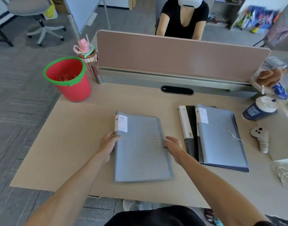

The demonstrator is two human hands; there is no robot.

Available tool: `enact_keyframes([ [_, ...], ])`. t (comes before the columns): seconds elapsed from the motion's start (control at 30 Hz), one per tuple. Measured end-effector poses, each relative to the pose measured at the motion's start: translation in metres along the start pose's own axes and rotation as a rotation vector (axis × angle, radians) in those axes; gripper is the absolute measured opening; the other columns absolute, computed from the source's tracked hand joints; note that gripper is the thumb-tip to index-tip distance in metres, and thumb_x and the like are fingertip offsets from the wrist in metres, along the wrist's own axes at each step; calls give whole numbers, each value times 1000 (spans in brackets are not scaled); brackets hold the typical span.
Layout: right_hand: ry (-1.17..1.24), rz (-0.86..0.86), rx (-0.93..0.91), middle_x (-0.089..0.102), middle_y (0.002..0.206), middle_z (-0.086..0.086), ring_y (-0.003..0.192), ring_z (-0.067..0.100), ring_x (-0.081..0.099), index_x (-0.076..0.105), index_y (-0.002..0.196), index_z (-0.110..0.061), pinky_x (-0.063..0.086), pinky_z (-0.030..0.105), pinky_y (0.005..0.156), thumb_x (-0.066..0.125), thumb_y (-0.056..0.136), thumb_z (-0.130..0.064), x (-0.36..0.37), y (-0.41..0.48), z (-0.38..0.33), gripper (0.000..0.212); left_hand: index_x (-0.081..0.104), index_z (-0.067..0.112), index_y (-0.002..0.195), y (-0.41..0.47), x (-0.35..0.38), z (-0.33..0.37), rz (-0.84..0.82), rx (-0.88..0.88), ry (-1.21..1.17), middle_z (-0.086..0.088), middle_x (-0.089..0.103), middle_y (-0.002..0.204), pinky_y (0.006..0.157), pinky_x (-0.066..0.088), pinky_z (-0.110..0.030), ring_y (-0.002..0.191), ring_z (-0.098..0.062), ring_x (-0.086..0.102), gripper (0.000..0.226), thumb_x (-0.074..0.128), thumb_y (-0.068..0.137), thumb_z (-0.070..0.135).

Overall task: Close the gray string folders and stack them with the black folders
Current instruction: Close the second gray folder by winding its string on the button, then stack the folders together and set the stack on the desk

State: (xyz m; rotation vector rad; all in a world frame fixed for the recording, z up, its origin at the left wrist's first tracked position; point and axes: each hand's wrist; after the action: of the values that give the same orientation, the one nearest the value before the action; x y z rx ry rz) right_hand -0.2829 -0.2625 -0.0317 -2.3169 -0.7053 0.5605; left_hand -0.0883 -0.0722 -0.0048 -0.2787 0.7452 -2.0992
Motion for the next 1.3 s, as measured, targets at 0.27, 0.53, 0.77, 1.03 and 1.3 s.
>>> enact_keyframes([
  [0.27,119,169,-116,60,113,5,86,16,59,57,128,-23,52,28,73,54,90,-13,-101,-7,-28,39,64,21,100,-20,114,49,-173,110,-43,-6,71,96,65,54,-29,76,-21,67,12,55,92,22],
  [0.53,205,326,-47,54,85,3,65,14,49,48,130,-17,41,21,51,54,90,-9,-262,-19,2,41,53,21,122,-40,290,45,-437,113,282,-4,67,113,60,49,-25,81,-12,65,30,55,92,14],
  [0.77,169,265,-16,50,134,8,105,21,50,35,145,-9,40,32,85,66,84,-21,-343,21,10,69,38,21,135,-51,376,38,-417,111,416,-2,59,124,69,45,-21,97,-13,61,50,58,90,15],
  [1.03,-134,128,6,58,126,16,106,29,56,50,130,-5,46,38,93,56,90,-14,-366,65,15,42,46,24,76,-39,379,22,-61,52,606,7,48,81,64,35,-24,75,-12,46,14,59,78,26],
  [1.3,-170,103,-44,51,142,8,128,28,49,42,142,-16,41,42,107,59,80,-25,-361,95,16,64,64,15,92,5,366,3,-61,-87,565,-4,69,100,93,51,-41,99,-22,64,64,76,51,63],
])
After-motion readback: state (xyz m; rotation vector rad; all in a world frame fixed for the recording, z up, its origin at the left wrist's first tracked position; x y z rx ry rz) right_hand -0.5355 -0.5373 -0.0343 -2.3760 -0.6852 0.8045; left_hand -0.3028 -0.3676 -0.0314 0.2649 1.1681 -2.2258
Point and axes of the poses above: each hand's wrist, its own y-axis towards the middle knuckle, its own x-axis out of the palm, z = x × y
